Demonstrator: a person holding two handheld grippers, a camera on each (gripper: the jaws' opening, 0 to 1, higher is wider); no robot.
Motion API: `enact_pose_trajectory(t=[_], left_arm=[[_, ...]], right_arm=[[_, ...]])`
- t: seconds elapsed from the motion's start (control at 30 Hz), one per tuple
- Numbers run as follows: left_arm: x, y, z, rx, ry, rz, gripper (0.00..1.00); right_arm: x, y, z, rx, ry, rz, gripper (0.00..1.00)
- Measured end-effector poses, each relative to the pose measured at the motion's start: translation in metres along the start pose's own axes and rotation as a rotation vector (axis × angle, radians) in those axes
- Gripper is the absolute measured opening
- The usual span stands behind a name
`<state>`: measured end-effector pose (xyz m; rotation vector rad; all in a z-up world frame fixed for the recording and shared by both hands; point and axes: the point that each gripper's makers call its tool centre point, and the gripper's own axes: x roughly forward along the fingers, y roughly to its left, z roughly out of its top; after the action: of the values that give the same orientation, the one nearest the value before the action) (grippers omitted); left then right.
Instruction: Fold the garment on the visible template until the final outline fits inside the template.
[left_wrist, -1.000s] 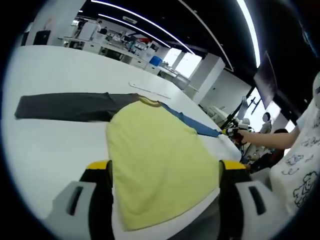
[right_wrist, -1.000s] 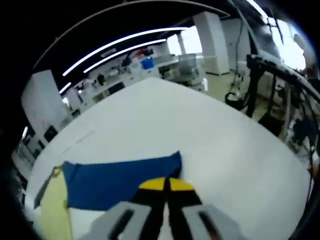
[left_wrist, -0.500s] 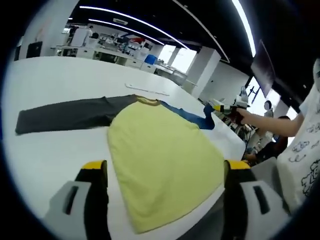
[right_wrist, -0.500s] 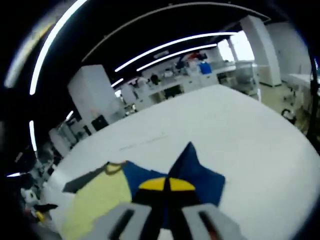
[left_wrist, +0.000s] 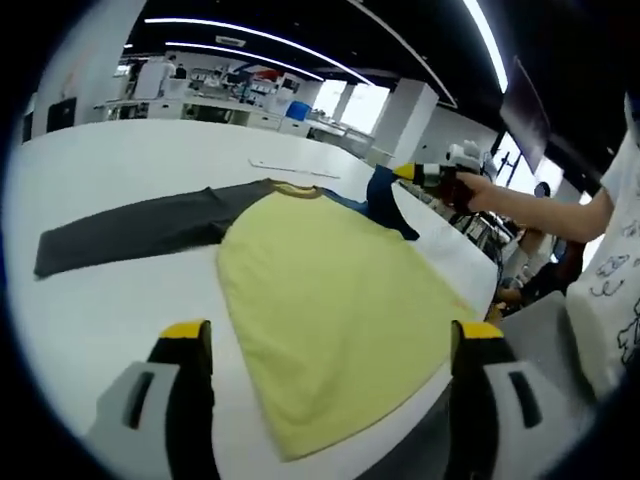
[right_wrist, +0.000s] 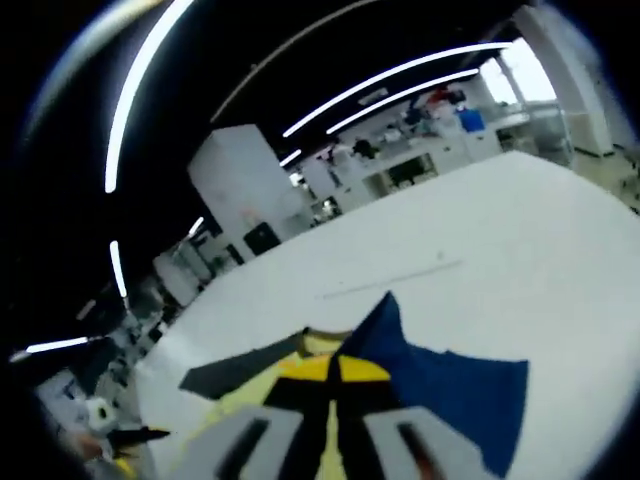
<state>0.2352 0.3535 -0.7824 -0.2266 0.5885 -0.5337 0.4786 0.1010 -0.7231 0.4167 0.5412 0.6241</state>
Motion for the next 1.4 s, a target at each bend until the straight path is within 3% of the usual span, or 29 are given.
enact_pose_trajectory(t=[0.37, 1.0, 1.17, 1.4], left_arm=[[0.0, 0.0, 0.001, -0.006, -0.016, 0.009, 0.96], [-0.003, 0.009, 0.001, -0.034, -0.035, 0.033, 0.95], [-0.003, 0.009, 0.001, -0.042, -0.039, 0.038, 0.95], [-0.003, 0.015, -0.002, -0.059, -0.044, 0.052, 0.95]], right_arm=[[0.047, 0.06, -0.008, -0.009, 0.033, 0.117, 0.0], [0.116, 0.151, -0.042, -0.022, 0.106, 0.264, 0.0], [0.129, 0.156, -0.066, -0.057, 0.161, 0.267, 0.0], [0.152, 0.139, -0.105, -0.071, 0.26, 0.216, 0.0]])
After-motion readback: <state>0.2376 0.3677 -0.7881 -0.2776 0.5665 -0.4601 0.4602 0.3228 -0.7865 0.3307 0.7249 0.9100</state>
